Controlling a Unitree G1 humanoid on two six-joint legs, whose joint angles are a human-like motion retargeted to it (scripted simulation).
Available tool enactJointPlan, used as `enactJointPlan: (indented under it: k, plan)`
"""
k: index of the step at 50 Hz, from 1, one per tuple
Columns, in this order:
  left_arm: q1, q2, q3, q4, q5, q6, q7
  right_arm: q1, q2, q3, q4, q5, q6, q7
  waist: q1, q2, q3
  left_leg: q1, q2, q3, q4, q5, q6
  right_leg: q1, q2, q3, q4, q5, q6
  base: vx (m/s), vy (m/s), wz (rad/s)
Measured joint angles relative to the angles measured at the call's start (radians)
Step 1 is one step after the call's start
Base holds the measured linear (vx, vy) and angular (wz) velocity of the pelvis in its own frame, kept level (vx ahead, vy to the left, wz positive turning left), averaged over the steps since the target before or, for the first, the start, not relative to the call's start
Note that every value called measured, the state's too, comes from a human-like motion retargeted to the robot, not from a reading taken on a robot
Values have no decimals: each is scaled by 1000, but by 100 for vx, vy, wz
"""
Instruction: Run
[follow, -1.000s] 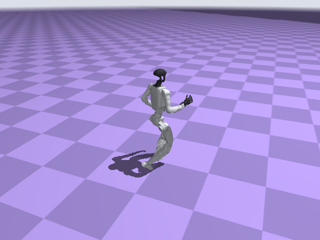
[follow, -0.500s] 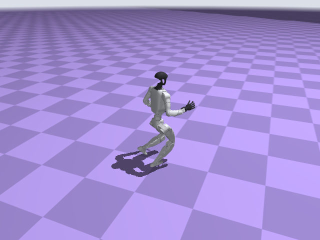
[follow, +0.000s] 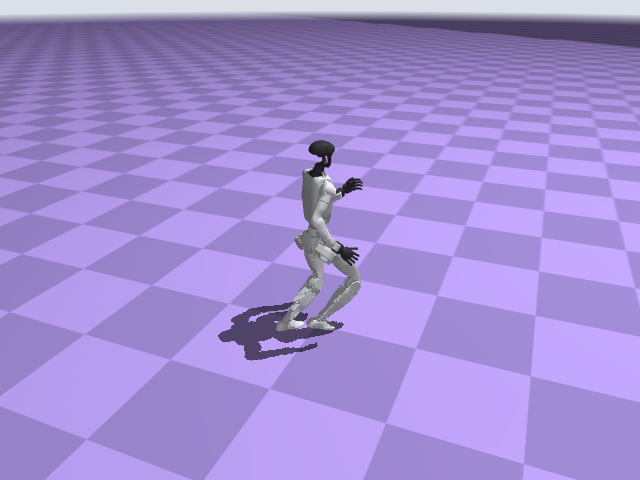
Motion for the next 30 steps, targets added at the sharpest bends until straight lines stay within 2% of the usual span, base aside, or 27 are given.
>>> enactJointPlan:
  k: [3,5,7,11,14,15,18,22,25,27,30]
  plan:
    - [43,0,-54,-8,13,-30,-61,34,-4,-40,-75,27,-12,-12,26,66,-23,5,119,-18,81,171,-90,22,136,-22,-244,29,25,3,-9,-41]
    - [83,4,-91,-4,9,-29,-113,16,-8,-58,-134,30,-17,-37,55,99,-30,-8,204,-23,194,230,-101,53,213,-37,-335,40,19,-3,-8,-29]
    - [137,8,-117,15,7,-10,-155,-40,-20,-69,-194,19,-30,-63,80,102,-26,-26,270,-18,354,230,-70,78,252,-41,-314,-15,-22,-7,-7,-13]
    - [247,12,-133,100,16,61,-214,-247,-69,-96,-314,-47,-27,-131,148,96,19,-119,404,-34,699,133,39,142,322,-33,-236,-230,-153,-5,-7,9]
    - [322,12,-108,172,44,101,-236,-450,-112,-116,-385,-132,1,-203,203,87,56,-257,444,-56,818,66,111,218,344,-20,-267,-306,-192,-3,-4,13]
    - [359,14,-96,184,51,106,-241,-499,-119,-120,-410,-150,6,-222,221,79,57,-304,439,-54,816,49,125,247,342,-13,-290,-304,-190,0,0,0]
    - [479,30,-53,163,33,95,-263,-543,-115,-118,-479,-149,-3,-230,260,29,34,-375,356,1,640,35,120,346,285,10,-364,-209,-118,5,6,4]
    - [584,29,-8,120,-30,73,-292,-490,-88,-84,-504,-115,-29,-172,266,-33,-19,-373,192,76,253,53,48,404,181,19,-381,16,20,6,11,22]
    - [593,12,-3,102,-60,68,-284,-428,-70,-56,-461,-108,-37,-123,228,-78,-49,-337,60,105,45,72,20,404,82,16,-295,109,71,2,9,56]
    - [567,5,-2,87,-55,62,-270,-380,-57,-38,-411,-115,-32,-94,202,-95,-50,-310,7,105,32,44,41,400,29,9,-193,113,73,-4,6,40]
    - [476,2,4,60,-19,54,-223,-308,-30,-19,-300,-137,-6,-60,157,-122,-29,-274,-59,96,95,-70,127,365,-62,-1,18,91,64,-6,4,37]
